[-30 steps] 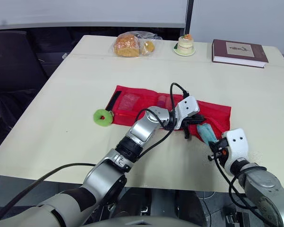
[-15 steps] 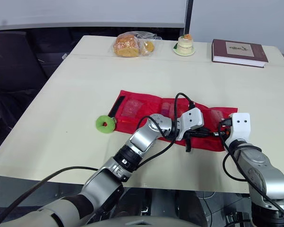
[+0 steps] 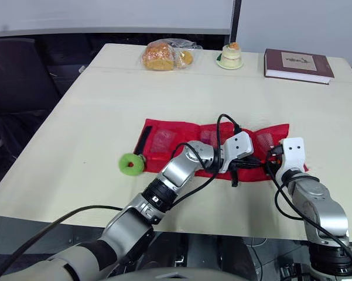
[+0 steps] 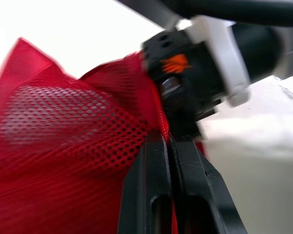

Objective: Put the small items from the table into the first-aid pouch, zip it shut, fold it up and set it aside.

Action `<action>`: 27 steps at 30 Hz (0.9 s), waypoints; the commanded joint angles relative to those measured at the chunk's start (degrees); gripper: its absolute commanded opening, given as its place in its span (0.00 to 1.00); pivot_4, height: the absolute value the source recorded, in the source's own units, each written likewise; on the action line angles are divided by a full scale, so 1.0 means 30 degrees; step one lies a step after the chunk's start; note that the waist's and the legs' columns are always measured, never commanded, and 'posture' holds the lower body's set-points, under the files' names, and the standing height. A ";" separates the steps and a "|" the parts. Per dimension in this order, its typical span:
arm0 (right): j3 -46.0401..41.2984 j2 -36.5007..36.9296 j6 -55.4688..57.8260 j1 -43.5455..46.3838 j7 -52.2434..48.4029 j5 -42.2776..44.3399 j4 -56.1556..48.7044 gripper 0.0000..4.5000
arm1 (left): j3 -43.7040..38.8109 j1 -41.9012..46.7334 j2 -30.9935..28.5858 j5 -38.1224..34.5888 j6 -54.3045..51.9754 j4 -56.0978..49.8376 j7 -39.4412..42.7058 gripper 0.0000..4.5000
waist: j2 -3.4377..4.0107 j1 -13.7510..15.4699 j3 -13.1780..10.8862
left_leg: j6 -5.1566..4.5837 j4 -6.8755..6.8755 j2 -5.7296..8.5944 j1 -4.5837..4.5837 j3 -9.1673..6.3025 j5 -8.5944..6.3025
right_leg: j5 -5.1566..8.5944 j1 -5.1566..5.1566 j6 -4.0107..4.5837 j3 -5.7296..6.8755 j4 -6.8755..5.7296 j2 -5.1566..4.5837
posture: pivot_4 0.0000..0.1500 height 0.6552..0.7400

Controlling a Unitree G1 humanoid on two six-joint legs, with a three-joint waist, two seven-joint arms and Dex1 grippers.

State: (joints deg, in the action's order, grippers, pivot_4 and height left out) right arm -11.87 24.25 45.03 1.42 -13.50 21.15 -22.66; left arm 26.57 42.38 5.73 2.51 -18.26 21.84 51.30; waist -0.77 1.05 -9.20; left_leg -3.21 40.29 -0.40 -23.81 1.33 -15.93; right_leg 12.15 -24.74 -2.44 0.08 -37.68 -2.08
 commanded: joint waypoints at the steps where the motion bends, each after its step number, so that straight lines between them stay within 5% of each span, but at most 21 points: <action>1: -0.0950 0.0598 -0.0534 -0.0639 -0.1243 0.1041 -0.2631 0.99 | -0.0209 0.0510 0.0563 0.0064 0.0320 0.1015 -0.0989 0.00 | 0.0002 -0.0048 0.0001 | -0.0002 0.0000 0.0005 0.0001 0.0003 -0.0001 | 0.0001 0.0001 -0.0001 -0.0002 0.0000 -0.0004 | 1.00 0.87; 16: -0.2436 0.2414 -0.0303 -0.3942 -0.3525 0.2983 -0.5091 0.99 | -0.0924 0.1421 0.1175 -0.0397 0.1043 0.3258 -0.2309 0.00 | 0.0035 -0.0094 -0.0001 | -0.0003 -0.0006 -0.0012 0.0014 -0.0002 -0.0002 | 0.0003 -0.0002 -0.0003 -0.0007 -0.0003 0.0021 | 1.00 0.87; 19: -0.2448 0.2399 -0.0434 -0.4056 -0.3727 0.3175 -0.5093 0.81 | -0.0974 0.1449 0.1169 -0.0424 0.1062 0.3312 -0.2339 0.00 | 0.0035 -0.0101 -0.0001 | -0.0002 -0.0006 -0.0014 0.0016 -0.0004 -0.0003 | 0.0003 -0.0002 -0.0002 -0.0006 -0.0006 0.0024 | 1.00 0.87; 26: -0.3996 0.2759 -0.0992 -0.5971 -0.4996 0.4016 -0.6213 0.04 | -0.1000 0.1381 0.1057 -0.0438 0.1053 0.3191 -0.2308 0.00 | 0.0035 -0.0083 -0.0001 | -0.0003 -0.0006 -0.0014 0.0013 -0.0003 -0.0002 | 0.0004 -0.0002 -0.0003 -0.0006 -0.0004 0.0021 | 1.00 0.87; 27: -0.4539 0.2849 -0.1120 -0.6457 -0.5275 0.4215 -0.6401 0.01 | -0.0993 0.1336 0.1041 -0.0475 0.1056 0.3098 -0.2233 0.00 | 0.0035 -0.0080 -0.0001 | -0.0003 -0.0006 -0.0014 0.0013 -0.0007 -0.0002 | 0.0005 -0.0002 -0.0004 -0.0004 -0.0004 0.0021 | 1.00 0.87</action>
State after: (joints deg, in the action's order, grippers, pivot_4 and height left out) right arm -21.60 31.91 43.35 -16.81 -27.87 32.19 -38.79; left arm 24.46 45.77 7.78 1.87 -15.83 32.24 44.70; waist -0.66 0.81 -9.20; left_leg -3.22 40.27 -0.44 -23.78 1.31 -15.93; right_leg 12.17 -24.74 -2.46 0.06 -37.69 -2.01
